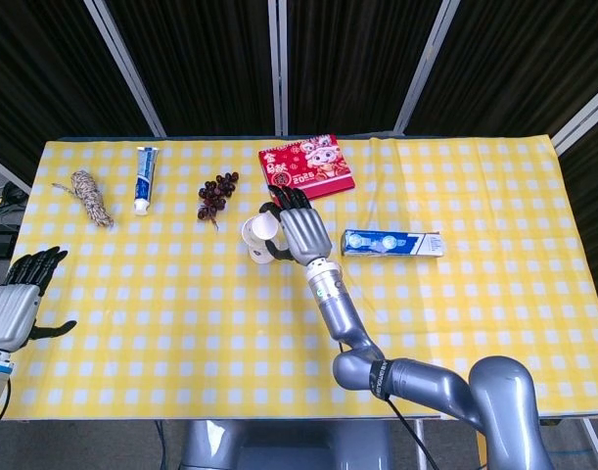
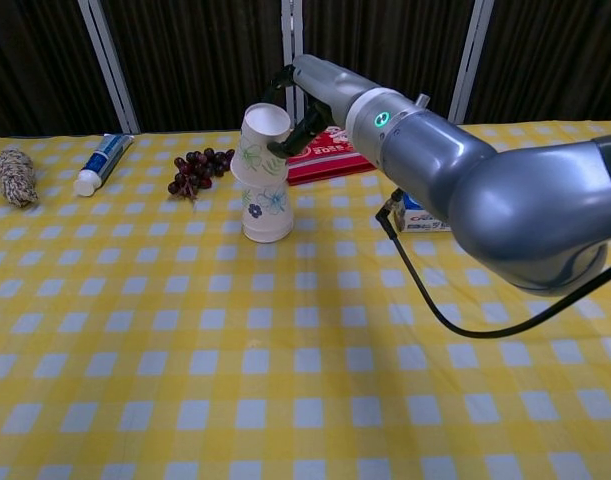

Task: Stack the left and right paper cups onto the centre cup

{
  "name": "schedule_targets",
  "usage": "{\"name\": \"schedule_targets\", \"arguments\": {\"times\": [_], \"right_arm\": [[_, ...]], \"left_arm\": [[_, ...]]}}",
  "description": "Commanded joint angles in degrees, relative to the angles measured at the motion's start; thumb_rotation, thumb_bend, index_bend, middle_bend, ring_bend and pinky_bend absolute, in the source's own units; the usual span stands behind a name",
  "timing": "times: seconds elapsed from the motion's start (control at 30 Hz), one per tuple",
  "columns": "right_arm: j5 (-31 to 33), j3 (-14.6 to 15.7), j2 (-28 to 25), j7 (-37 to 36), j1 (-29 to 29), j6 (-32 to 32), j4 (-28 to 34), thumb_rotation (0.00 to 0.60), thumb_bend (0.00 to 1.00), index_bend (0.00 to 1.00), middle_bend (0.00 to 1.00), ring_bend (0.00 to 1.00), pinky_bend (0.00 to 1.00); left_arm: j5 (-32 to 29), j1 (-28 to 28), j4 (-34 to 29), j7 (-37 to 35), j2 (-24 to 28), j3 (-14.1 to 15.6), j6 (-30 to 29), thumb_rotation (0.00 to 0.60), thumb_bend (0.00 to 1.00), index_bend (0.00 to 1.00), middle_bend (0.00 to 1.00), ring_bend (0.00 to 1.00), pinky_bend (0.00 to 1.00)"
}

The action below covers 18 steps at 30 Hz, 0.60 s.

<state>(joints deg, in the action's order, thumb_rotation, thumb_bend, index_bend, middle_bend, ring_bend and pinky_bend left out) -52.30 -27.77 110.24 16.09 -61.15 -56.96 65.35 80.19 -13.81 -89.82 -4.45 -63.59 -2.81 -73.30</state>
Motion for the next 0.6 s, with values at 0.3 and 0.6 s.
{"name": "schedule_targets", "arguments": {"times": [0.3, 0.6], "right_arm": [[-0.42, 0.92, 0.06, 3.34, -0.03, -1.96, -0.67, 0.600, 0.14, 0.20, 0.02, 0.00, 0.00], [-1.42, 3.63, -4.74, 5.44, 4.27, -4.61, 7.57, 0.600, 0.13, 0.16, 0.00, 0.00, 0.00]], "left_arm": [[0.04, 0.08, 0.19, 0.33, -0.25, 0.06, 0.17, 0.600, 0.10, 0.01, 0.00, 0.00, 0.00], [0.58, 0.27, 0.00, 1.09, -0.43, 0.30, -0.14, 0.600, 0.10, 0.01, 0.00, 0.00, 0.00]]}}
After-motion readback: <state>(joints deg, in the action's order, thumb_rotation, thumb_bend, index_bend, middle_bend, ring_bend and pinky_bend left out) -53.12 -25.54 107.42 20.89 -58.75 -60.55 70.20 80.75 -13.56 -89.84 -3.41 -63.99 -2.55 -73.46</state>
